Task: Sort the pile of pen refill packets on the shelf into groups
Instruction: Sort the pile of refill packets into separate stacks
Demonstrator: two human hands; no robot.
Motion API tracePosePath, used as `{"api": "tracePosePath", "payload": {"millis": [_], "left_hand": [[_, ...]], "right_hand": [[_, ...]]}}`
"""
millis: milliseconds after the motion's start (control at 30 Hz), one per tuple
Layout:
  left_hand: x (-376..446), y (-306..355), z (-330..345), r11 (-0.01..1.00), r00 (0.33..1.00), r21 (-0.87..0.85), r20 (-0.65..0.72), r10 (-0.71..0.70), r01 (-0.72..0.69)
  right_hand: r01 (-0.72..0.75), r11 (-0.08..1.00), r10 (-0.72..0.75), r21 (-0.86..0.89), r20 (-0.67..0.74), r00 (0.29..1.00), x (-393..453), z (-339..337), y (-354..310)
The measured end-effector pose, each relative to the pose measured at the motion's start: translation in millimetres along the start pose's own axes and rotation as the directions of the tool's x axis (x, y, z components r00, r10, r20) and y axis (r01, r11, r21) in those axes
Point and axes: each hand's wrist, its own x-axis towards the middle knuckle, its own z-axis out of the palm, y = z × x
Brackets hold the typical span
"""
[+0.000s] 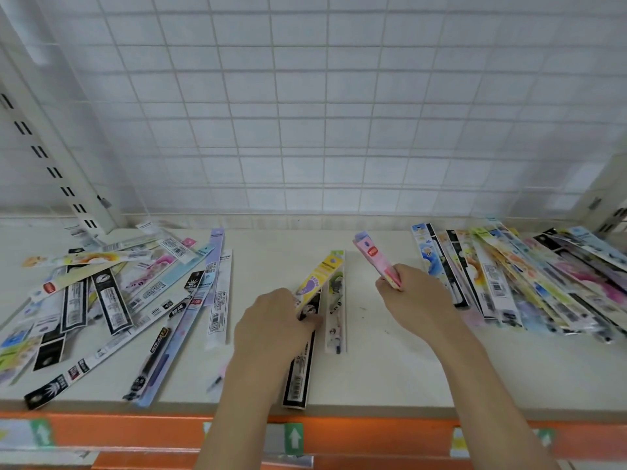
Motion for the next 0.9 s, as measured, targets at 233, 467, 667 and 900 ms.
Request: {"api": "tracePosePath", "payload": {"millis": [233,467,667,900], "left_hand": [[4,-11,-8,0.998,0.998,0.045,0.054,0.032,-0.034],[15,-23,-22,0.988,0.997,-0.153,0.059,0.04,-0.031],[18,-47,-59,0.895,0.986,-0.446,-0.15,-0.069,-0.005],[14,-72,-85,0.749,0.961,-0.663,-0.204,-0.188,0.006]], "right_hand": [[0.013,0.996,-0.017,0.084,0.045,0.999,8,9,-12],[0.001,0.994,-0.009,0.108,0.068,0.998,10,12,-19],[-0.054,0.996,0.049,0.074,0.07,0.996,13,19,-30],[-0.065,0.995,0.072,-0.07,0.091,0.993,12,31,-49]]}}
